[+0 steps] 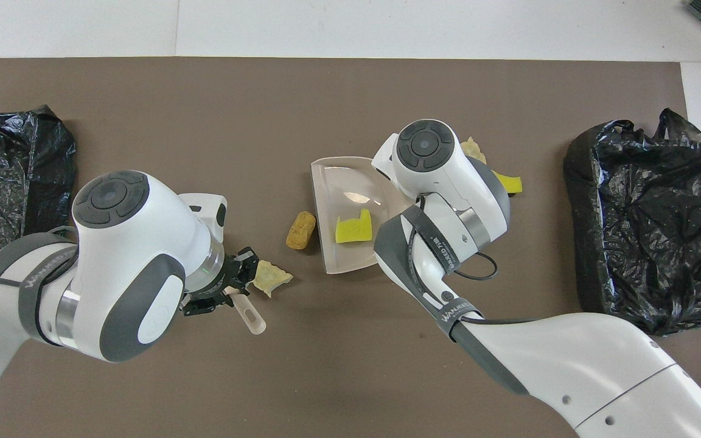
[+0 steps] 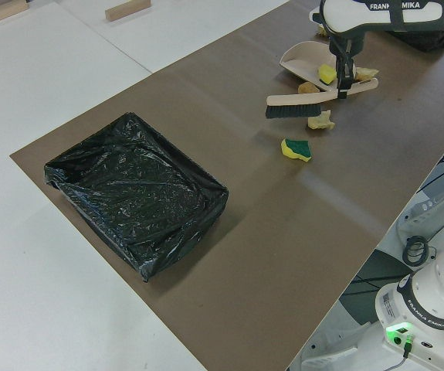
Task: Sweep and dump trash in bin
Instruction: 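Sweep more scraps into the dustpan held by the right gripper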
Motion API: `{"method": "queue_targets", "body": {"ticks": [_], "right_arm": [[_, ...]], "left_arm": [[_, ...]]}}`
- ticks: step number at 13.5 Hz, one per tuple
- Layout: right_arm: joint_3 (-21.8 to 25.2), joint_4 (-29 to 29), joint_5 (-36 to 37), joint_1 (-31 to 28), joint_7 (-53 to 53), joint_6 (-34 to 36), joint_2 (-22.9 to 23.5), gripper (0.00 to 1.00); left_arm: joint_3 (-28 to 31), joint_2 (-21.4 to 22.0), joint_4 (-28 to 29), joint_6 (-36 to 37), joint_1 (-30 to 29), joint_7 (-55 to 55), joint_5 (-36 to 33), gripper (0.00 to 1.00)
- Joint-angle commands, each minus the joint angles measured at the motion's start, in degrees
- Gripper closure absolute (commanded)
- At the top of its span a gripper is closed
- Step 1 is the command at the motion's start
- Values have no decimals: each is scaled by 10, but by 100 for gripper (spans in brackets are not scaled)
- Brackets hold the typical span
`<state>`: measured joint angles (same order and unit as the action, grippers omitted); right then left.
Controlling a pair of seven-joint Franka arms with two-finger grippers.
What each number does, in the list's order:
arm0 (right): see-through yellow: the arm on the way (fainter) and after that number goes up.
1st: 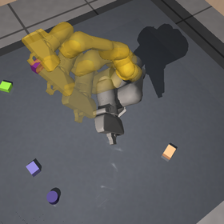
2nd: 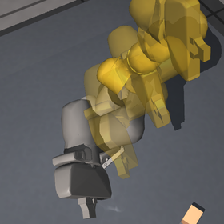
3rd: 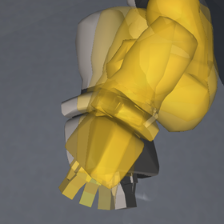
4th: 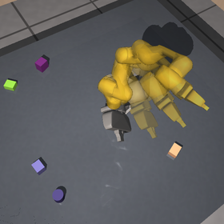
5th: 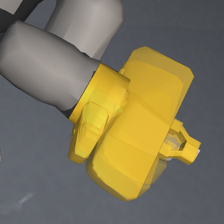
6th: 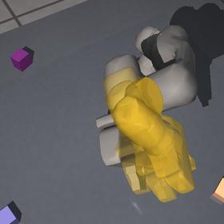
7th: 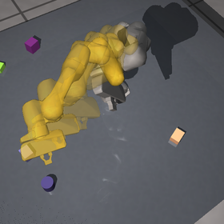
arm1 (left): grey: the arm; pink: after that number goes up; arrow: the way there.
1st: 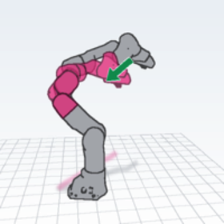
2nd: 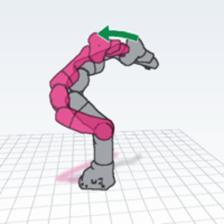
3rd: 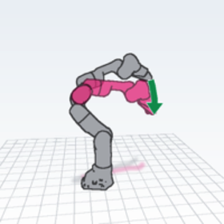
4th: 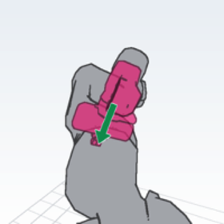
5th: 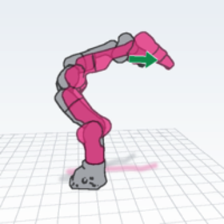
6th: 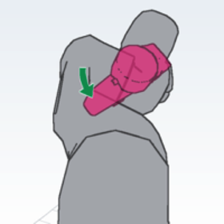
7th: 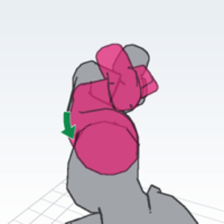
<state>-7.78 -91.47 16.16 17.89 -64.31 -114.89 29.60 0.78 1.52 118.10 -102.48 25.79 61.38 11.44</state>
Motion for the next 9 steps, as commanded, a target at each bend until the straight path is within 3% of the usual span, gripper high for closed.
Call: {"method": "queue_targets", "body": {"ticks": [1, 3, 6, 9], "right_arm": [[-1, -24, 39, 15, 23, 5, -18, 100], [-7, -14, 88, 28, 102, 71, -24, 100], [-9, 18, 89, 57, 147, 144, -24, 100], [-10, 16, 89, 59, 160, 153, -26, 100]], "left_arm": [[-4, 62, 79, 4, -12, 57, -24, 100], [-4, 89, 122, -2, -16, 54, -25, 100], [-6, 131, 192, -38, -15, 42, -25, 100], [-6, 127, 207, -59, -15, -63, -21, 100]]}}
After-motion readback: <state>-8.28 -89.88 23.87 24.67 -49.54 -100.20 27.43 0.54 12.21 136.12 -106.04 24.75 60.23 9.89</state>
